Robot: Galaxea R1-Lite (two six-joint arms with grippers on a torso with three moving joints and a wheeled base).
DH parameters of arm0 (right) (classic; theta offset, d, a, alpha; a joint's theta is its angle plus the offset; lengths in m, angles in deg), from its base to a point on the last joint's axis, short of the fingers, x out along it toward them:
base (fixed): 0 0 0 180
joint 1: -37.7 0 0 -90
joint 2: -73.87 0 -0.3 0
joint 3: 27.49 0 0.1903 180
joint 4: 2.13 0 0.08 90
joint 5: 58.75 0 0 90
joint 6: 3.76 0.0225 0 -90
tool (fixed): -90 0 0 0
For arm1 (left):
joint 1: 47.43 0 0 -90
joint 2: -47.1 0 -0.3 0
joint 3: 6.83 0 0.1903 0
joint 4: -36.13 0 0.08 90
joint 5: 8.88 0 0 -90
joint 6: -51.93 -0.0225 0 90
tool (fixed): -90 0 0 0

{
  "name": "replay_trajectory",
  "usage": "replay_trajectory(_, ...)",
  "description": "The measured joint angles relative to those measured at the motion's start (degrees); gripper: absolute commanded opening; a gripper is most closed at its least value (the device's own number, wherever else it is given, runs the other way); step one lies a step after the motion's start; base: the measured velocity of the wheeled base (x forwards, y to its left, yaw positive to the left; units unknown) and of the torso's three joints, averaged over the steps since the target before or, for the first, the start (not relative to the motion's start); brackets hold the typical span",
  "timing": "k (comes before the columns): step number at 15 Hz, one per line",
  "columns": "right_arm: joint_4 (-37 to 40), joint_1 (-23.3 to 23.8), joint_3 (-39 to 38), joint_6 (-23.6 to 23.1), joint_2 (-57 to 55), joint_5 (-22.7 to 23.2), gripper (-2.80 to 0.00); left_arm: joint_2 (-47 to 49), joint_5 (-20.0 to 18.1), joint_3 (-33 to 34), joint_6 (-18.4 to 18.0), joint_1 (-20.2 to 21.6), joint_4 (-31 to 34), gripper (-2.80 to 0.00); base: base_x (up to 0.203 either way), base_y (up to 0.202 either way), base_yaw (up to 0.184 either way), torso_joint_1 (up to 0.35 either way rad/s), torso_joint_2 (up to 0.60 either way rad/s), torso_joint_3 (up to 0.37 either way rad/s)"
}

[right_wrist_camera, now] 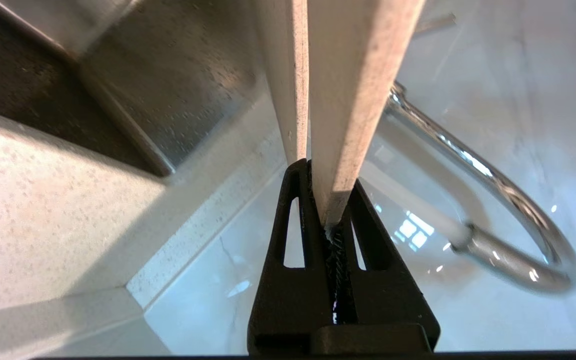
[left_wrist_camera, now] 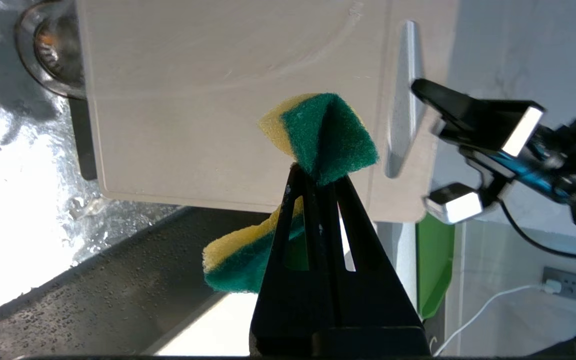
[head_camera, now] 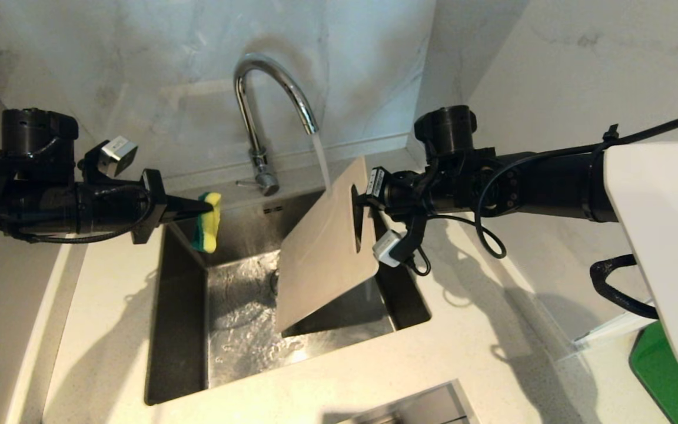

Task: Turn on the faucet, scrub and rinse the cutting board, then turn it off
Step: Scrub the cutting board underwater

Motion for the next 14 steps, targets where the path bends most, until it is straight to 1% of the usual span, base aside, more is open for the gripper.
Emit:
replay_trajectory(6, -0.13, -1.01, -0.29, 2.18, 3.11, -0.02, -2.80, 0.33, 0.06, 0.62, 0.01, -1.68, 0.03, -2.80, 0.000, 0.000, 0.000, 0.000, 0.00, 0.000)
replay_trajectory(8, -0.24, -1.78, -1.04, 2.71, 4.15, -0.10, -2.80, 0.74, 0.19, 0.88, 0.30, -2.91, -0.08, -2.80, 0.000, 0.000, 0.000, 0.000, 0.00, 0.000)
replay_trajectory(9, -0.39, -2.42, -1.68, 3.52, 4.67, -0.15, -2.80, 1.03, 0.42, 1.24, 0.62, -3.88, -0.57, -2.80, 0.000, 0.000, 0.000, 0.000, 0.00, 0.000)
replay_trajectory(12, -0.47, -3.66, -2.37, 3.96, 6.03, -0.23, -2.80, 2.17, 1.17, 1.90, 3.72, -7.48, -4.82, -2.80, 0.000, 0.000, 0.000, 0.000, 0.00, 0.000)
replay_trajectory(14, -0.51, -4.20, -2.60, 3.99, 6.86, -0.29, -2.80, 3.71, 3.28, -0.88, 4.72, -10.01, -6.62, -2.80, 0.000, 0.000, 0.000, 0.000, 0.00, 0.000)
